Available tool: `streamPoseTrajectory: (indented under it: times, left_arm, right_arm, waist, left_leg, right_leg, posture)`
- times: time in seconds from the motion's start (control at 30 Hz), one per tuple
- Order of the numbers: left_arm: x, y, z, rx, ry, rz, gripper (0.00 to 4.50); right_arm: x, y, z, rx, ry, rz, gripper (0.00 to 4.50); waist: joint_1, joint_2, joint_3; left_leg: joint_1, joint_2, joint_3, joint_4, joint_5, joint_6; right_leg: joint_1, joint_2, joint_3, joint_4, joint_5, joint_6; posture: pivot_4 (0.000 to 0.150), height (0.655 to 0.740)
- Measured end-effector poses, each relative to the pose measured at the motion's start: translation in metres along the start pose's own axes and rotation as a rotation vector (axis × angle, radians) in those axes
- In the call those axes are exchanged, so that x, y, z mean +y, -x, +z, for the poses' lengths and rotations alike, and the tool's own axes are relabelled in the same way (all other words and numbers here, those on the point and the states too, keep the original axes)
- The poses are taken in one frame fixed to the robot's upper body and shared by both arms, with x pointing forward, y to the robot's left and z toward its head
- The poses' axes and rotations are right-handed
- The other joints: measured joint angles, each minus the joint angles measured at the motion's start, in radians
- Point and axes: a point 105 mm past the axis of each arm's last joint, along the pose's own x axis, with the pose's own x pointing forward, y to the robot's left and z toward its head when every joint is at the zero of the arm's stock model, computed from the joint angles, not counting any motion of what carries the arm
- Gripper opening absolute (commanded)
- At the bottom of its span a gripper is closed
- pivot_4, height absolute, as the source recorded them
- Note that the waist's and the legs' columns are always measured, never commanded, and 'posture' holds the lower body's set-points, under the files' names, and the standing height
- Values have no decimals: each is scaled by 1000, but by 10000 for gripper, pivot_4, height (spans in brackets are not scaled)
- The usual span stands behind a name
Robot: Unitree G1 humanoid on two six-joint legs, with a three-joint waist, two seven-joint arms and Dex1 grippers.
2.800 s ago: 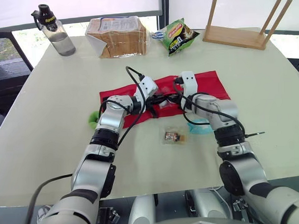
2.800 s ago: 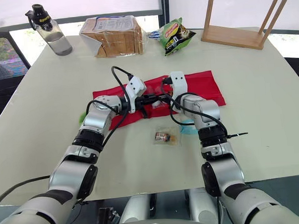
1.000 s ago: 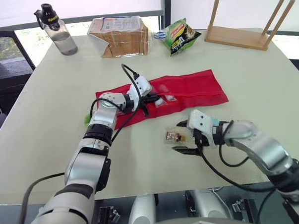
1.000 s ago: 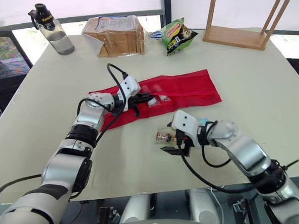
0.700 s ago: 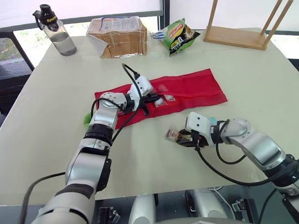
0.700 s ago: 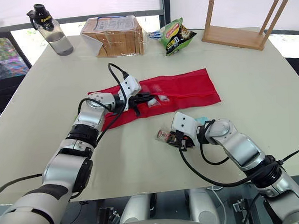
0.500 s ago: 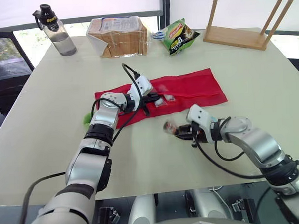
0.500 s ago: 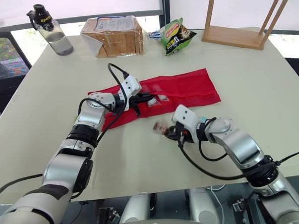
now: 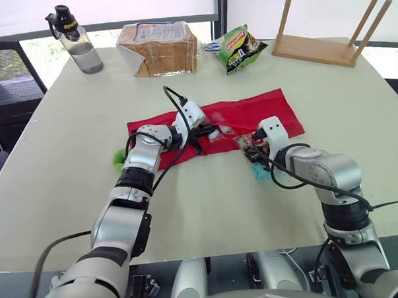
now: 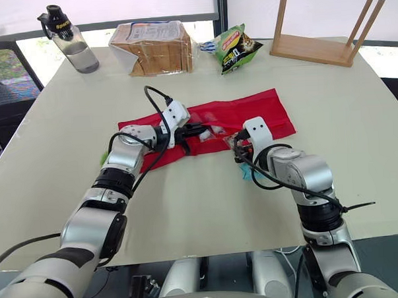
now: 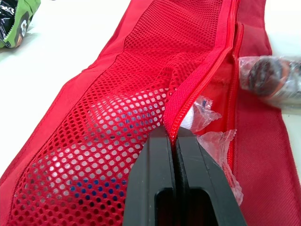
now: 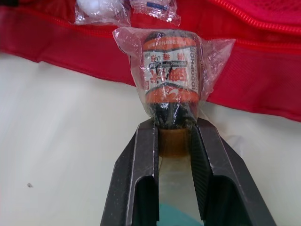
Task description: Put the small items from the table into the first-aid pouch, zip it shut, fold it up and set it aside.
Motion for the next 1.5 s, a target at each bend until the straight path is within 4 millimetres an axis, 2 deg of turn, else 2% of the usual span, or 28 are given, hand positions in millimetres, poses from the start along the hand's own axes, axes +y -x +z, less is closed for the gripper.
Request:
streamPoseTrajectory:
  times: [0.47, 1.0, 1.2, 1.4, 1.5]
  left_arm:
    - [-9, 4, 0, -20, -29, -34, 0]
    - [-27, 5, 0, -48, -9, -139, 0]
    - [-28, 6, -1, -47, -2, -151, 0]
    - [-32, 8, -3, -57, 27, -160, 0]
    - [-36, 6, -1, -64, 26, -175, 0]
  right_arm:
    - [-12, -30, 34, 7, -55, -22, 3468]
    - [-2, -41, 47, 30, 150, -58, 3468]
    - [1, -42, 46, 49, 343, -45, 3468]
    - [5, -53, 49, 4, 285, -23, 3468]
    - [3, -57, 50, -15, 288, -8, 17391]
  waist:
    - [-2, 0, 0]
    - [-3, 0, 0]
    - [-4, 0, 0]
    - [-5, 0, 0]
    - [-2, 0, 0]
  left_leg:
    - [0, 0, 0, -1, 0, 0]
    - [0, 0, 1, -1, 0, 0]
    - [0, 0, 1, -1, 0, 0]
    - [0, 0, 1, -1, 0, 0]
    - [0, 0, 1, -1, 0, 0]
  right_leg:
    - [0, 0, 0, -1, 0, 0]
    - [0, 0, 0, -1, 0, 0]
    - [0, 0, 0, -1, 0, 0]
    - [0, 0, 0, -1, 0, 0]
    - [0, 0, 0, -1, 0, 0]
  posture:
    - [1500, 7400]
    - [1500, 7400]
    - [1500, 7400]
    - [1500, 7400]
    - [1500, 7400]
